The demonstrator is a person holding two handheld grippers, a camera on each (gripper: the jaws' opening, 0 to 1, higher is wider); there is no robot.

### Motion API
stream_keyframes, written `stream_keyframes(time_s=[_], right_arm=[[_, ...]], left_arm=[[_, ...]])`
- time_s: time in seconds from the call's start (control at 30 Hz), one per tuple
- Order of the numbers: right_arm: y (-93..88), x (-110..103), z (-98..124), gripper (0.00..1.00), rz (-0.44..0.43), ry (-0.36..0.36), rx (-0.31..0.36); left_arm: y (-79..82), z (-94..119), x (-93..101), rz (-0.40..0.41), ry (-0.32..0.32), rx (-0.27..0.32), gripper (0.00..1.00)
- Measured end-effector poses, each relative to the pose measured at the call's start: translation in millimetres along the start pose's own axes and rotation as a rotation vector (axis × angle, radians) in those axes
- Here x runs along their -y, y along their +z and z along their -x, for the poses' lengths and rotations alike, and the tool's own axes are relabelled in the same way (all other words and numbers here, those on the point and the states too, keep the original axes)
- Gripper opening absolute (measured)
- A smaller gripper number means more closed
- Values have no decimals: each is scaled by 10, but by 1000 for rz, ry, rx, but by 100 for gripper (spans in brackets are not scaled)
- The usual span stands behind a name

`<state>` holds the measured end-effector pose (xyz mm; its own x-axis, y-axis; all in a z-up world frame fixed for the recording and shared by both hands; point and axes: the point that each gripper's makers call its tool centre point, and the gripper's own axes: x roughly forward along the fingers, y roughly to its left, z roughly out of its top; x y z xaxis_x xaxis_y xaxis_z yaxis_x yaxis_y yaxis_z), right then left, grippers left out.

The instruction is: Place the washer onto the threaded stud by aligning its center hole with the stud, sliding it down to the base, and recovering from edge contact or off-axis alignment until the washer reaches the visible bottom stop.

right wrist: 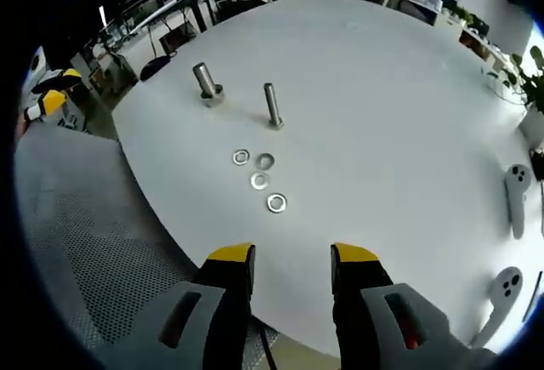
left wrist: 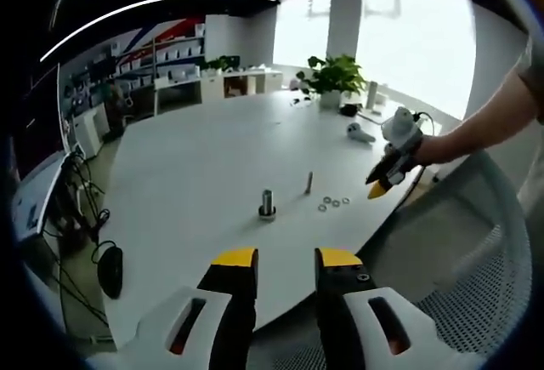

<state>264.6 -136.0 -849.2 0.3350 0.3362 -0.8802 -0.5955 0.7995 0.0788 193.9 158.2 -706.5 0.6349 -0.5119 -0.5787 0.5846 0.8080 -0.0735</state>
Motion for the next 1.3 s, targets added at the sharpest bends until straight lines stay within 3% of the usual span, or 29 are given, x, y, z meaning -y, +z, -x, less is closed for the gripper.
stream_keyframes(time_s=[0.4, 0.6, 0.87, 1.0, 1.3], right_arm=[[-1, -48, -134, 32, 114, 23, -52], [70, -132, -228, 32, 116, 40, -59], [15, -154, -330, 32, 100, 44, -84], [76, -124, -349, 31, 42, 50, -69], [100, -171, -395, 30, 276, 27, -134]], left_arm=[[-35, -15, -17, 8, -4, -23, 22], [-66, -28, 7, 15, -18, -40, 22], [-95, -30, 14, 19, -24, -50, 22], [-111, -32, 12, 19, -23, -57, 22], [-125, -36, 39, 16, -36, -63, 22]])
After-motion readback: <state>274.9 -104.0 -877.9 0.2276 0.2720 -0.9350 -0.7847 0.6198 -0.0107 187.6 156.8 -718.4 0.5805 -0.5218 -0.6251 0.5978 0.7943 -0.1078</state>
